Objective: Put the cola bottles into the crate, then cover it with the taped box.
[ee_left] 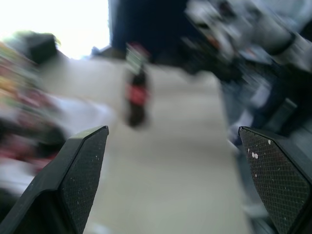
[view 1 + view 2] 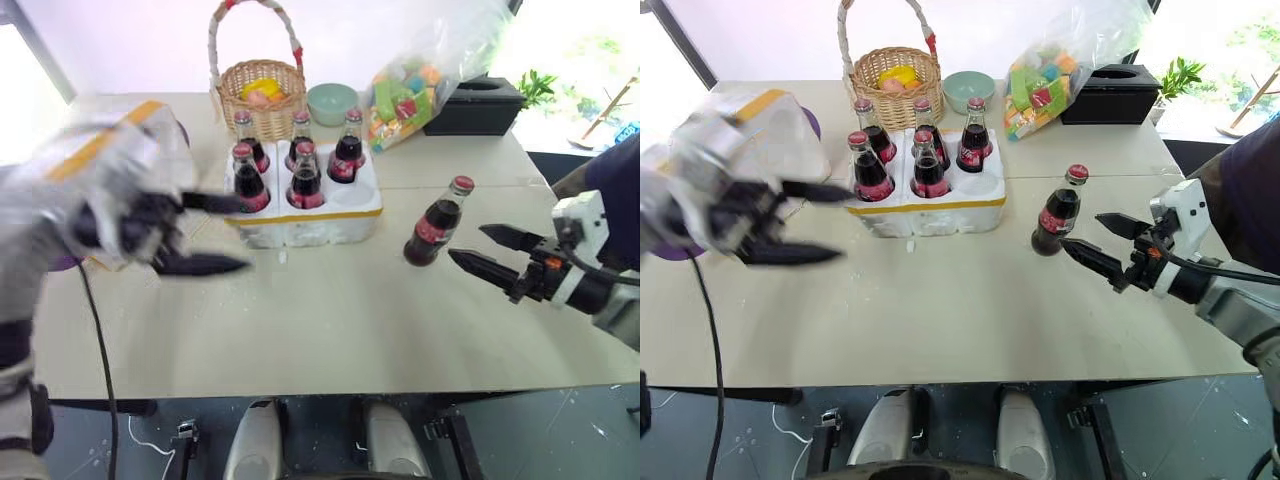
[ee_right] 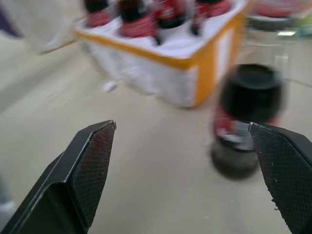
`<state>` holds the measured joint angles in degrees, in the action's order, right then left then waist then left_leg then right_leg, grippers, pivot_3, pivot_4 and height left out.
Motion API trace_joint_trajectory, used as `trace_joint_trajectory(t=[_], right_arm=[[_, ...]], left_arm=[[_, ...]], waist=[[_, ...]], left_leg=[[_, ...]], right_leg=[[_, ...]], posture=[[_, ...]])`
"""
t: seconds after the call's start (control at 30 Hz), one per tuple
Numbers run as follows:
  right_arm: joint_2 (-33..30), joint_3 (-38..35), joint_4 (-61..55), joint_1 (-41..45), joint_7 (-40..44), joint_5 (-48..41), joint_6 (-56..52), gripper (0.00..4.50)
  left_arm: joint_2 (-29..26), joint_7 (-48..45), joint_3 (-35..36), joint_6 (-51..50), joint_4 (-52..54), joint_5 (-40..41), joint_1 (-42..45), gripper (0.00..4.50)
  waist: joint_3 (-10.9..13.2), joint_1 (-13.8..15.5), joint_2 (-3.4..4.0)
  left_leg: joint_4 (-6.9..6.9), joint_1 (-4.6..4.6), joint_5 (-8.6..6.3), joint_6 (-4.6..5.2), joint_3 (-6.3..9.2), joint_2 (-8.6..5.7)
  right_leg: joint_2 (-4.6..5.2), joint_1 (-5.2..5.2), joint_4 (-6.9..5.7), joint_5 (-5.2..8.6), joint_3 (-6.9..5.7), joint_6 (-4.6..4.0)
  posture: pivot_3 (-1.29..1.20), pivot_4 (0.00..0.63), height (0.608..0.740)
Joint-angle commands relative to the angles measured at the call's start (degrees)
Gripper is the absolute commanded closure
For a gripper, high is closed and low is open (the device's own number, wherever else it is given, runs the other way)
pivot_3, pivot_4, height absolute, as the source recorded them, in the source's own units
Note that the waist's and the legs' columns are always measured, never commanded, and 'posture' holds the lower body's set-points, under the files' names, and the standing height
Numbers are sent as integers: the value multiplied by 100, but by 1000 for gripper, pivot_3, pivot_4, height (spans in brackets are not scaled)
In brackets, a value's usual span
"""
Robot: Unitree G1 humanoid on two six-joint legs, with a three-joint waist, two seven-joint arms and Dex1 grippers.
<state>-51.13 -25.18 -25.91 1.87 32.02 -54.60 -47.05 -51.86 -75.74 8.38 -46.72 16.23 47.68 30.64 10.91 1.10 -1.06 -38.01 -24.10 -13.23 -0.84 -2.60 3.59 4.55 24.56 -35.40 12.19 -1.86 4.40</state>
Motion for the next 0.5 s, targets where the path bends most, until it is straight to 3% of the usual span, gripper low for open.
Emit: trace_joint_trajectory(t=[0.03, 0.2, 0.5], right_arm=[[254, 335, 223, 306, -171, 559, 363, 0], [731, 897, 757, 778, -189, 1127, 685, 0], [1626, 1728, 2060, 1772, -8, 2026, 1296, 0]], left_arm=[[434, 598, -191, 426, 42, -344, 191, 42], [833, 883, -407, 522, 25, -430, 441, 42], [844, 855, -502, 648, -117, -548, 578, 42]], waist=[[-1, -30, -4], [0, -53, -3], [1, -58, 1]], left_leg=[[-3, 0, 0, 0, 2, 2], [5, -15, -2, 7, 0, 1], [6, -22, -2, 9, 0, 2]], right_leg=[[-4, 0, 0, 1, -1, 2], [-11, 15, -1, 2, 6, 5], [-19, 25, -6, 3, 14, 8]], posture=[[0, 150, 740], [0, 150, 740], [0, 150, 740]])
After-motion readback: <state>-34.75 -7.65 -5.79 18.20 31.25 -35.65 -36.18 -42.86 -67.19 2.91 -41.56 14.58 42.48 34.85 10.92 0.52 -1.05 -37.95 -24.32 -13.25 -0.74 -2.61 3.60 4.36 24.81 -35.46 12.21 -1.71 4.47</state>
